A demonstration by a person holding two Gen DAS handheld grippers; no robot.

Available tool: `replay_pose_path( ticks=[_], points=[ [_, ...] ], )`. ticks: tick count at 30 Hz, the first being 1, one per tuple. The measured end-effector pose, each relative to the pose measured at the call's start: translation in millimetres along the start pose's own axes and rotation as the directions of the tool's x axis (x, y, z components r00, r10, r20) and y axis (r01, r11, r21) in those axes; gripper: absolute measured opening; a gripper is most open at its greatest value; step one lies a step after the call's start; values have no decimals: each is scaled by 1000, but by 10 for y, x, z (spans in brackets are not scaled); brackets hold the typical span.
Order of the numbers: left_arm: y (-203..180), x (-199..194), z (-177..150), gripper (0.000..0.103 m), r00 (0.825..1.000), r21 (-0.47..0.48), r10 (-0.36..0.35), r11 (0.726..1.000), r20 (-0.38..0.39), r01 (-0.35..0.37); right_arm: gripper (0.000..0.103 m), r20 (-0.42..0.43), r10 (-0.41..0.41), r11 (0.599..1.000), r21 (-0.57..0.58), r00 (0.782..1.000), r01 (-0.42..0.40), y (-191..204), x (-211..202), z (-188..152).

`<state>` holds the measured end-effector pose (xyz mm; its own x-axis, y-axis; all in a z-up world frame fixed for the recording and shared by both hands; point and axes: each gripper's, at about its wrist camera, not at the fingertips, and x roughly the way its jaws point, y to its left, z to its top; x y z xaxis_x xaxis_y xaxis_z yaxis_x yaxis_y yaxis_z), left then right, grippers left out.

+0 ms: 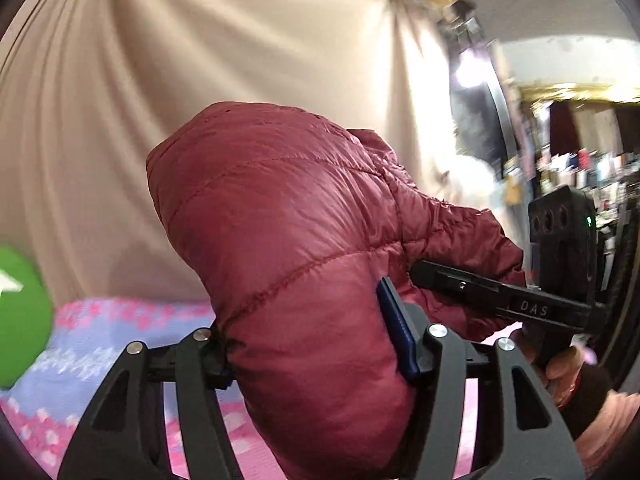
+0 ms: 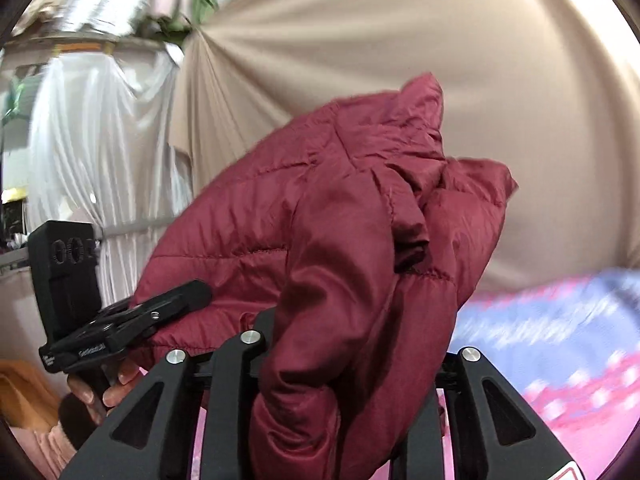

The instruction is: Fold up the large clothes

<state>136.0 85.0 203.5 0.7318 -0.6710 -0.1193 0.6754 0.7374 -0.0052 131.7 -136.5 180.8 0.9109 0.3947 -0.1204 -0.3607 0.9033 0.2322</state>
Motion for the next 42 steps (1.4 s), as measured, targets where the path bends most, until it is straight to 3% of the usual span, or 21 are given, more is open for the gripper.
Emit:
replay_pose_path(
  ticks=[2,4,6,8,9,11,14,17,19,21,23,24,28,30,35,39,42],
  points=[
    [340,275,-307,59,995,-30,34,999,-90,-37,27,-88,8,998,71,996,-1,-143,509,-297],
    [677,582,-703,61,978,-86,57,993,-201,-76,35,-184,1,989,144,983,26,-289,952,-686],
    [994,886,-1212,62,933,-150,94,977,-347,-154,39,-340,-10,961,255,940,103,-550,1401,-1252],
    [1293,1081,-1774,64,849,-222,99,944,-519,-246,39,-478,13,922,345,878,174,-740,1592,-1755],
    [1383,1038,-1920,71,843,-275,66,929,-534,-247,41,-481,37,912,375,876,168,-778,1545,-1901],
    [1478,764,-2003,76,860,-313,64,916,-506,-252,47,-465,21,917,361,885,168,-741,1326,-1959],
    [1499,460,-1858,82,879,-313,67,919,-473,-239,55,-439,-56,934,295,897,202,-659,1024,-1830],
    [1440,312,-1718,85,884,-330,74,911,-461,-248,56,-413,-106,934,271,904,233,-615,796,-1708],
    [1364,319,-1660,85,878,-331,99,902,-468,-278,44,-394,-124,945,234,911,230,-450,799,-1591],
    [1308,312,-1636,84,874,-309,122,905,-471,-292,18,-391,-154,957,170,907,236,-230,887,-1453],
    [1095,398,-1625,82,855,-219,196,917,-480,-333,7,-400,-197,964,85,895,250,-123,966,-1398],
    [1043,416,-1634,81,848,-191,220,918,-482,-347,7,-404,-223,963,50,887,264,-82,1019,-1411],
    [852,650,-1837,73,766,-56,319,906,-558,-419,2,-485,-315,939,-34,816,342,-155,1284,-1697],
    [860,700,-1950,74,738,-30,353,893,-576,-450,0,-535,-308,933,-9,787,359,-280,1310,-1878],
    [823,751,-2091,77,710,46,402,885,-579,-463,0,-558,-303,932,-5,773,362,-330,1284,-2069],
    [903,713,-2105,78,716,-4,371,886,-592,-463,0,-565,-330,924,-28,756,382,-271,1254,-1986],
    [916,679,-2076,78,717,2,372,888,-590,-460,0,-496,-308,933,10,812,360,-143,1103,-1721]
  ],
)
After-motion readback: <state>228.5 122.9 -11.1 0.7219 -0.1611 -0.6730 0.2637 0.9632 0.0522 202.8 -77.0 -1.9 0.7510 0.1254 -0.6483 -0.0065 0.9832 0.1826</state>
